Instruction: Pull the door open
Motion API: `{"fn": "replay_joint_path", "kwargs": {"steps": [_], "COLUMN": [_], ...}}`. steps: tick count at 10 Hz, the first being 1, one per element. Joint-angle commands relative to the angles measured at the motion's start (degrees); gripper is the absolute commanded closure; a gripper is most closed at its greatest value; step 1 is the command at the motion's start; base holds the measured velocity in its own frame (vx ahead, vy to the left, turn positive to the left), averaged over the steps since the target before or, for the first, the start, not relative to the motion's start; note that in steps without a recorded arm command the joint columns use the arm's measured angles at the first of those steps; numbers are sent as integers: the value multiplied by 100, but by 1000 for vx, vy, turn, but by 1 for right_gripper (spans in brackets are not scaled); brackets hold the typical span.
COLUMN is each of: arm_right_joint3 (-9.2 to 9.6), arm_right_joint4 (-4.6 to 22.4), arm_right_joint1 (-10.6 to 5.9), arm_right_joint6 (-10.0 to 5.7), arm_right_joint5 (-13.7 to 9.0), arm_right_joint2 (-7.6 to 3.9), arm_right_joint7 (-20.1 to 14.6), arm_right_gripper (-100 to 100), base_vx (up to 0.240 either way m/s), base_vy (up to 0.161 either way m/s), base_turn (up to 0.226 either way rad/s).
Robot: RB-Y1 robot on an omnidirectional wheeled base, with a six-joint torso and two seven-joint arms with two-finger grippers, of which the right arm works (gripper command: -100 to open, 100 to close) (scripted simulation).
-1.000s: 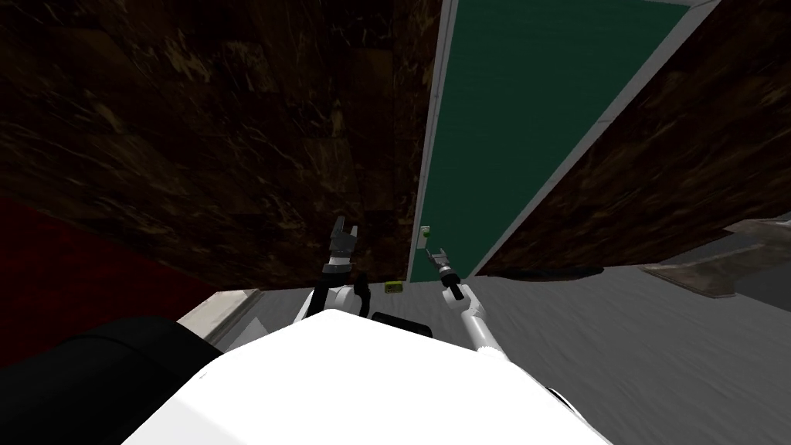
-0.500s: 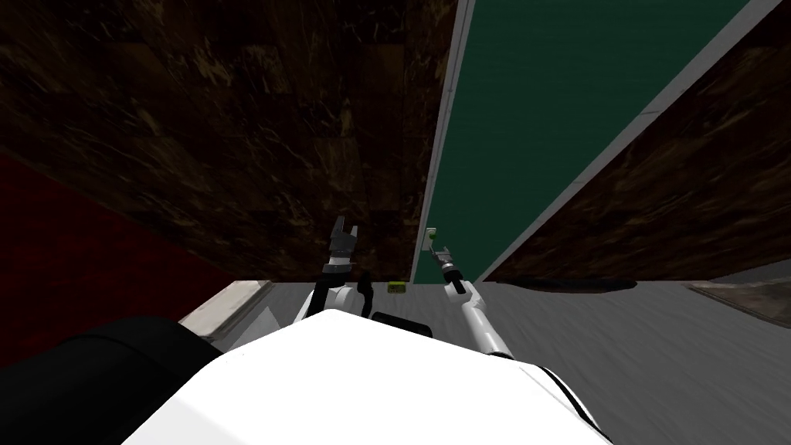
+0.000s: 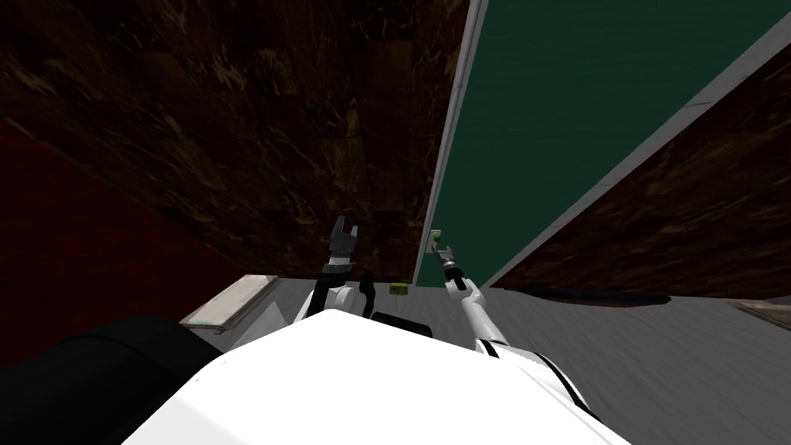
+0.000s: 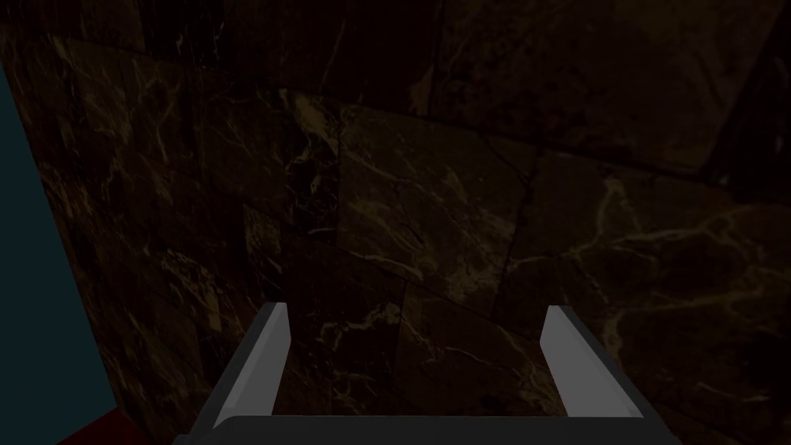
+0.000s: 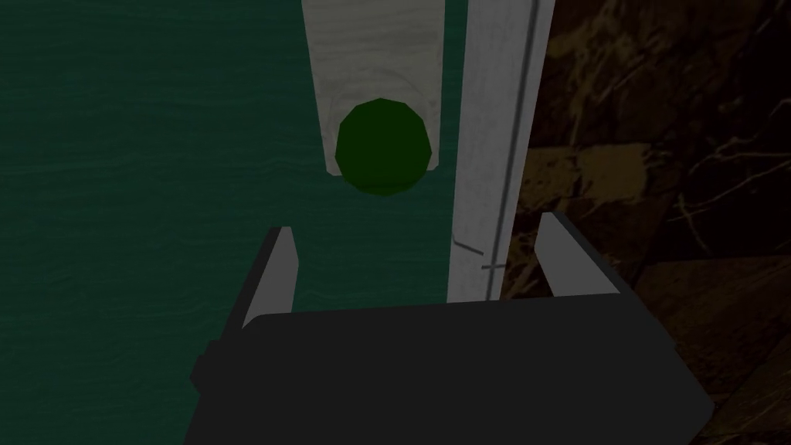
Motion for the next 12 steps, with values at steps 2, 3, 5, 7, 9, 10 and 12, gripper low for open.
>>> {"fn": "replay_joint_path", "kwargs": {"steps": [2, 3, 5, 7, 9, 10, 12], "arm_right_joint3": [-145, -222, -409, -503, -480, -480, -480], "arm_right_joint4": [300, 454, 828, 1015, 995, 995, 995], "arm_right_joint1": [-197, -300, -550, -676, -658, -658, -658], "arm_right_joint6": [-78, -114, -201, -245, -245, -245, -245], "arm_right_joint5": [-100, -155, -289, -357, -336, -336, -336], "arm_right_joint2": [1, -1, -7, -10, -7, -7, -7], "arm_right_joint7": [140, 210, 378, 462, 439, 439, 439], "arm_right_gripper": [-100, -100, -100, -100, 100, 100, 100], "base_vx": [62, 42, 86, 151, 28, -20, -14], "base_vy": [0, 0, -18, -24, -5, 4, 1], "base_turn": [73, 64, 101, 63, 1, -1, -1]}}
